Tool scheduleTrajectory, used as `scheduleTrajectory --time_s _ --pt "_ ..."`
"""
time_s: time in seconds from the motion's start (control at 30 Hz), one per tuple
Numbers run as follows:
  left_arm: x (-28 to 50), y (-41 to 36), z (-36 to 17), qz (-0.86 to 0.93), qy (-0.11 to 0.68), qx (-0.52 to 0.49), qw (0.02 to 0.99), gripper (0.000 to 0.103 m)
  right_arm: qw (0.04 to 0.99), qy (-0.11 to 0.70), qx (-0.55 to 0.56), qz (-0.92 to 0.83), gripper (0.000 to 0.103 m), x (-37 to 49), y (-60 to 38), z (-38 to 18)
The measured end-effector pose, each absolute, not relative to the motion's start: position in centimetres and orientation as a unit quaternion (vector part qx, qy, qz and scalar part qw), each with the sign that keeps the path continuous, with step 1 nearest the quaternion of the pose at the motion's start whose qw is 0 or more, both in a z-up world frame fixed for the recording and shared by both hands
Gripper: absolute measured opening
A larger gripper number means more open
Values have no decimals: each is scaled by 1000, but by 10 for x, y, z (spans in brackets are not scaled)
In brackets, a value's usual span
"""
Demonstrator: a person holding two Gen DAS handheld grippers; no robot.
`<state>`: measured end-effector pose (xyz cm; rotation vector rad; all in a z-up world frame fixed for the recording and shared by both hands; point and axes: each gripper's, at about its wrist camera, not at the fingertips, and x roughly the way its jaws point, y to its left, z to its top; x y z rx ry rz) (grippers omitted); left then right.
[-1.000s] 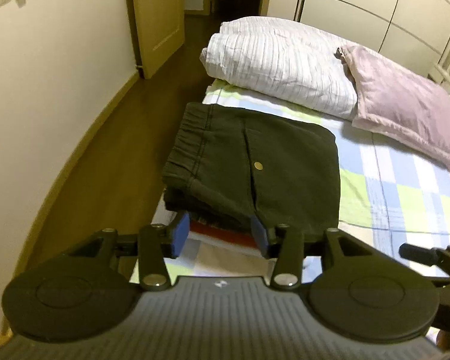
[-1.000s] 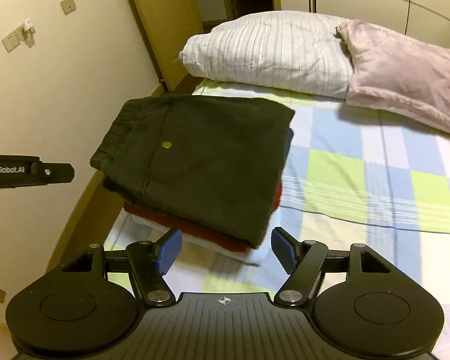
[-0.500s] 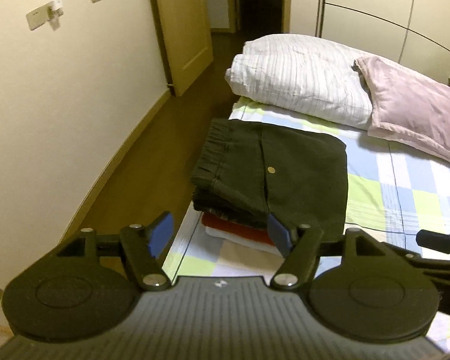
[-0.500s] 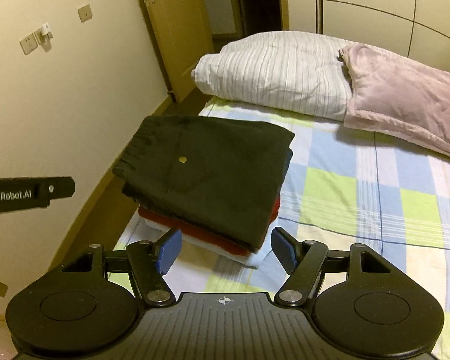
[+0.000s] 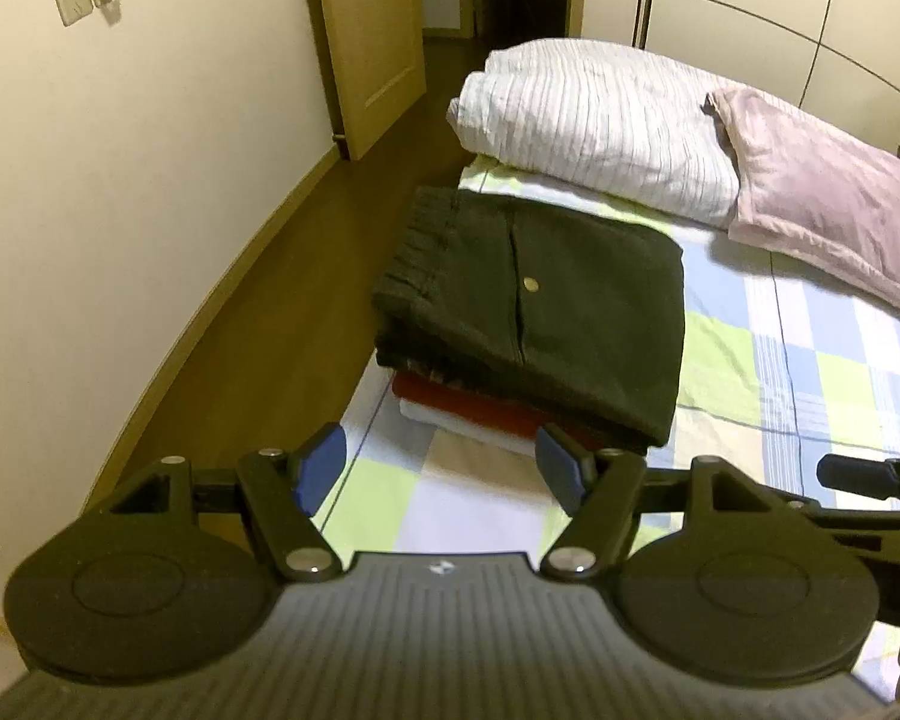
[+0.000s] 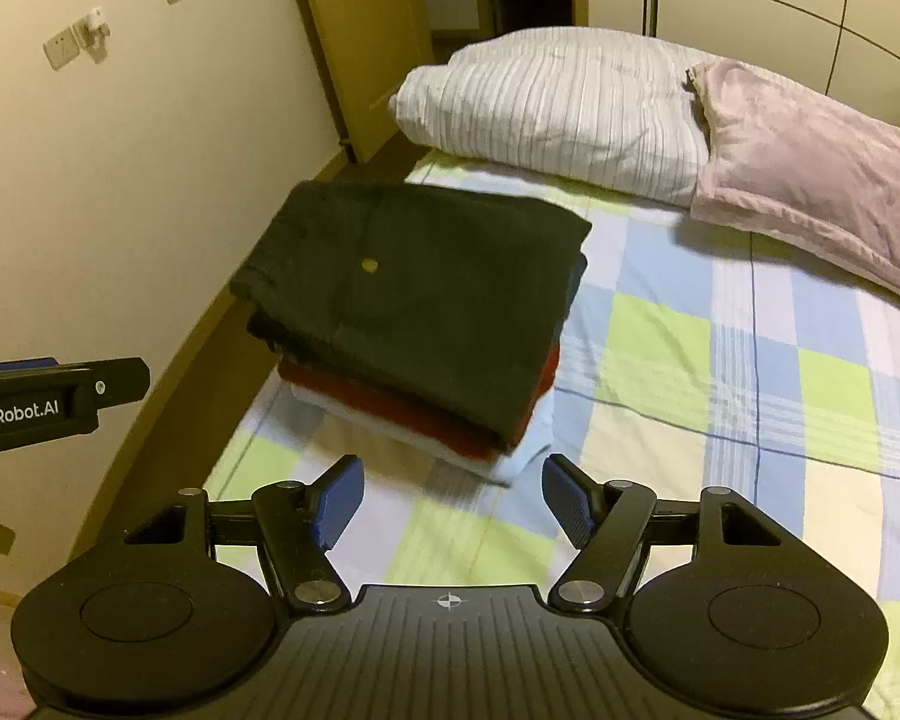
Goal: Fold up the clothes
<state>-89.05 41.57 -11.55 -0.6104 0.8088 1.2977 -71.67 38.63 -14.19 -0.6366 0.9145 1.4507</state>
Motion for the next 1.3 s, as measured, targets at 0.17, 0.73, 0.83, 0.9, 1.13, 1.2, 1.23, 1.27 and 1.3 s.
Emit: scheduleTrajectory --time_s 0.17,0.73,0.83,0.9,1.13,1.2,1.23,1.27,1.3 --pt "-891 411 -128 571 372 -280 676 67 607 402 -292 621 69 -719 383 -152" --pt "-890 405 -156 557 399 -292 667 67 604 411 -319 604 69 -723 380 -166" --pt "-890 405 -161 553 406 -297 663 67 601 414 -322 603 69 -724 380 -168" --pt "-891 404 -164 550 408 -301 663 67 600 417 -323 602 69 -724 380 -170" --pt "-892 404 -169 552 410 -305 659 67 595 421 -328 600 69 -726 380 -174" --pt "-893 403 -171 553 411 -306 657 67 595 422 -329 600 69 -727 380 -175" --pt "-894 402 -172 553 411 -307 656 67 594 422 -330 600 69 -728 380 -175" --pt "-895 402 -173 553 411 -308 656 67 594 422 -330 600 69 -728 380 -175" --pt "-895 401 -173 554 411 -307 656 67 593 422 -331 600 69 -729 380 -176"
